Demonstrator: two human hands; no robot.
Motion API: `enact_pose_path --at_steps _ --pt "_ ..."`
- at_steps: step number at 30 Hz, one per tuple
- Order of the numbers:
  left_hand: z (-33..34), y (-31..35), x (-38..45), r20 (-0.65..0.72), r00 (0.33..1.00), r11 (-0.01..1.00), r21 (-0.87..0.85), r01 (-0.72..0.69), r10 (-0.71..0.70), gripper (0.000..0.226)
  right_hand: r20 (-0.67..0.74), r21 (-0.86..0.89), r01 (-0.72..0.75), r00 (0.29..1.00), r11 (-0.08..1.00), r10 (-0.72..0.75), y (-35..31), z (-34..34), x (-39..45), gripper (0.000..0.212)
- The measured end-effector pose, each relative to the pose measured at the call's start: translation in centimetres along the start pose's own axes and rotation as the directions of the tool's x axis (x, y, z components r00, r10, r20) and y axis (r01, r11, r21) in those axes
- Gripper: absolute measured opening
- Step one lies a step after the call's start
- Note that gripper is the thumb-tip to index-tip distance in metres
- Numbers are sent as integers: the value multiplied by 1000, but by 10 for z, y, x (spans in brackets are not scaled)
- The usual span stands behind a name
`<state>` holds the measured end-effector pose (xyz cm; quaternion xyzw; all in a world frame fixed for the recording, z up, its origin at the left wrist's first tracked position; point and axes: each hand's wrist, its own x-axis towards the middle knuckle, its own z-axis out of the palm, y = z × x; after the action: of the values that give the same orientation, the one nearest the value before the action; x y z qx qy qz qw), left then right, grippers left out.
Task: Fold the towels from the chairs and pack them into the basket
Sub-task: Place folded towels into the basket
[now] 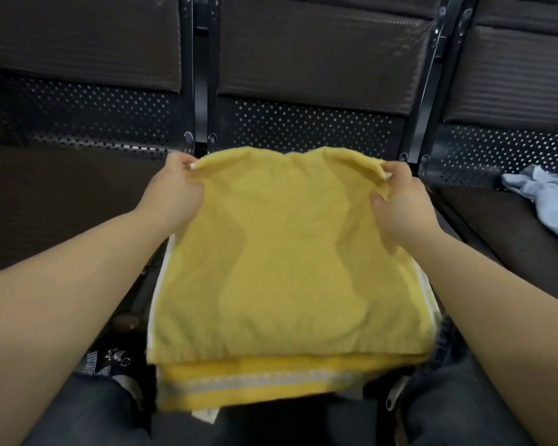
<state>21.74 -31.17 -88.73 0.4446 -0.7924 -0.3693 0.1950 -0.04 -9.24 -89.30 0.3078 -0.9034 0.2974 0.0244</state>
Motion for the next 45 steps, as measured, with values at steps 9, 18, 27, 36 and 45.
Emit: enact_pose_path --at_steps 9,18,27,36,45 --pt "14 -4 4 288 953 991 71 -115 90 95 309 -30 -126 942 992 129 6 13 3 92" --pt "25 15 -42 572 734 622 738 -263 -368 79 744 -519 54 519 853 420 -30 0 -32 85" --pt "47 3 -40 504 822 699 688 -196 -266 100 675 -528 35 624 848 395 -22 36 -38 90" --pt "27 -6 -28 397 887 722 682 -115 -234 89 589 -363 -96 748 927 308 -12 6 -39 91" --pt "-18 -36 -44 339 868 844 514 152 -363 40 513 -426 -297 699 855 498 19 -43 -47 31"
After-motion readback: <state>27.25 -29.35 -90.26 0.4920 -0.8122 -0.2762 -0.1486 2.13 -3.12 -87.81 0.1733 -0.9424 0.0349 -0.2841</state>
